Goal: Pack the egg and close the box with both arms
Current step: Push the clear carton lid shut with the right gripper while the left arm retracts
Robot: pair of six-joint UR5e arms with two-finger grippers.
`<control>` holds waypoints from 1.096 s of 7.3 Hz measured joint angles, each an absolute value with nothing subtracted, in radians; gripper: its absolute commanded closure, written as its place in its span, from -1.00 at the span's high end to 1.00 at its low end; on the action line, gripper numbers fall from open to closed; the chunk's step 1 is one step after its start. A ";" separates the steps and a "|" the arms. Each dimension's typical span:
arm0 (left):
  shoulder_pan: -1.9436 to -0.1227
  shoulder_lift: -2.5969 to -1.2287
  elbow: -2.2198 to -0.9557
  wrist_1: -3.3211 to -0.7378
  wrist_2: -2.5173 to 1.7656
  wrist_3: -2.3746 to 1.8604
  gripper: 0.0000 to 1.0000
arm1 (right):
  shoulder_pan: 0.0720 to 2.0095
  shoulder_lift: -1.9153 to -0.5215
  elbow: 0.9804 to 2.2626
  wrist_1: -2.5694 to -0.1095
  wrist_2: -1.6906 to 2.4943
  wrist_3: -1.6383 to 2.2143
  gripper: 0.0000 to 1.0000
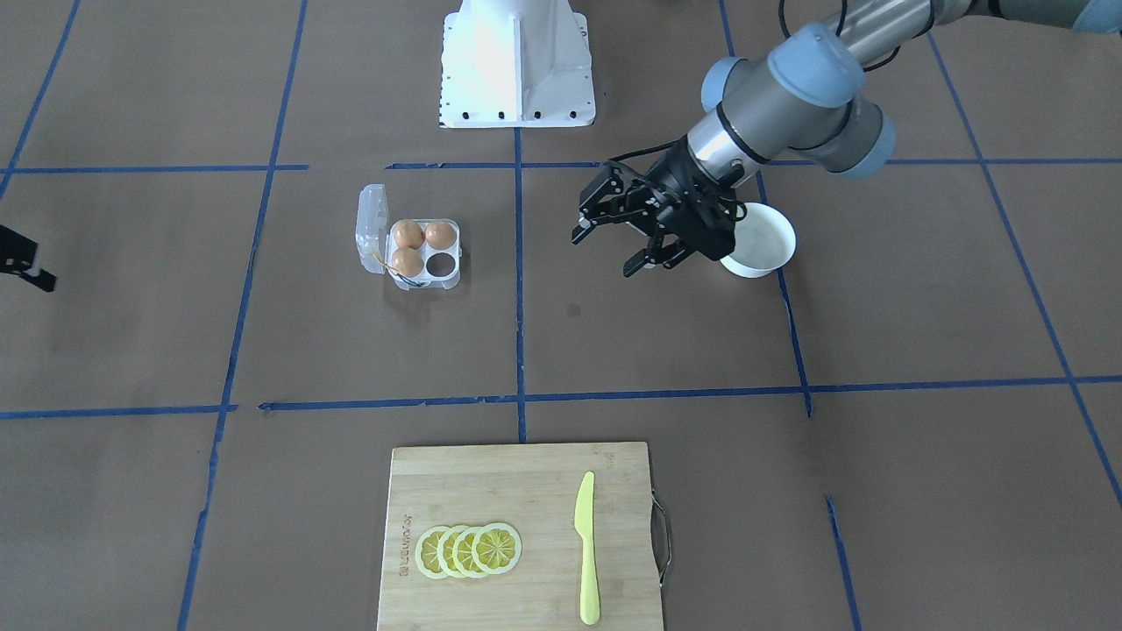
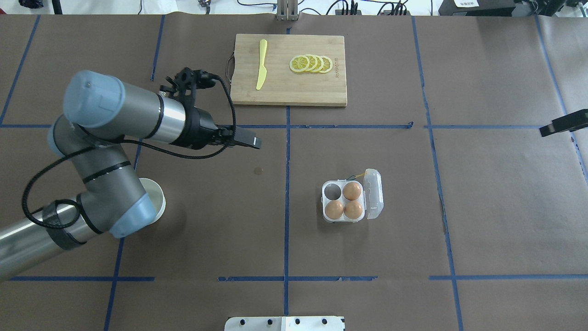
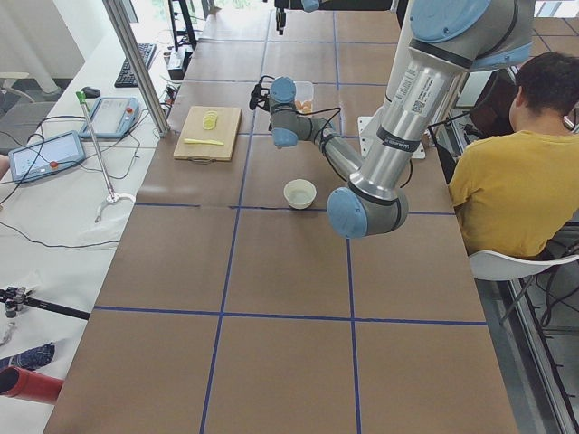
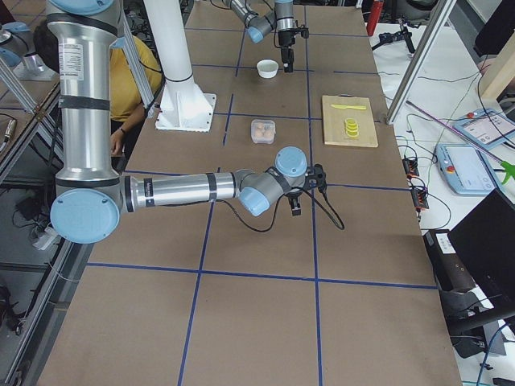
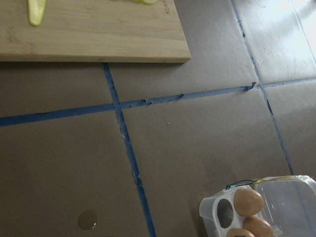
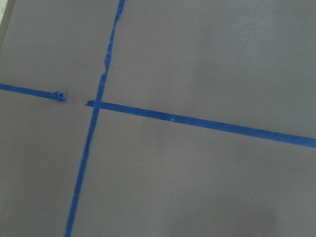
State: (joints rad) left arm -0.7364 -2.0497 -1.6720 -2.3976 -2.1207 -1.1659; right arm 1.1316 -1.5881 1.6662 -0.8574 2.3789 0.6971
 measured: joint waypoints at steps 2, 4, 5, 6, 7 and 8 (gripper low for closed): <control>-0.805 -1.985 -1.679 -2.398 -2.153 -1.066 0.74 | 0.878 -1.531 1.697 -0.725 2.112 1.033 1.00; -0.860 -1.929 -1.679 -2.399 -2.191 -0.957 0.75 | 0.658 -1.443 1.762 -0.750 1.881 1.259 1.00; -0.873 -1.920 -1.679 -2.399 -2.202 -0.939 0.75 | 0.571 -1.375 1.820 -0.855 1.799 1.336 1.00; -0.877 -1.917 -1.678 -2.398 -2.206 -0.933 0.75 | 0.505 -1.284 1.876 -1.014 1.732 1.384 1.00; -0.879 -1.917 -1.676 -2.399 -2.207 -0.931 0.75 | 0.463 -1.192 1.922 -1.183 1.684 1.416 1.00; -0.880 -1.916 -1.672 -2.399 -2.207 -0.930 0.75 | 0.447 -1.141 1.963 -1.303 1.662 1.429 1.00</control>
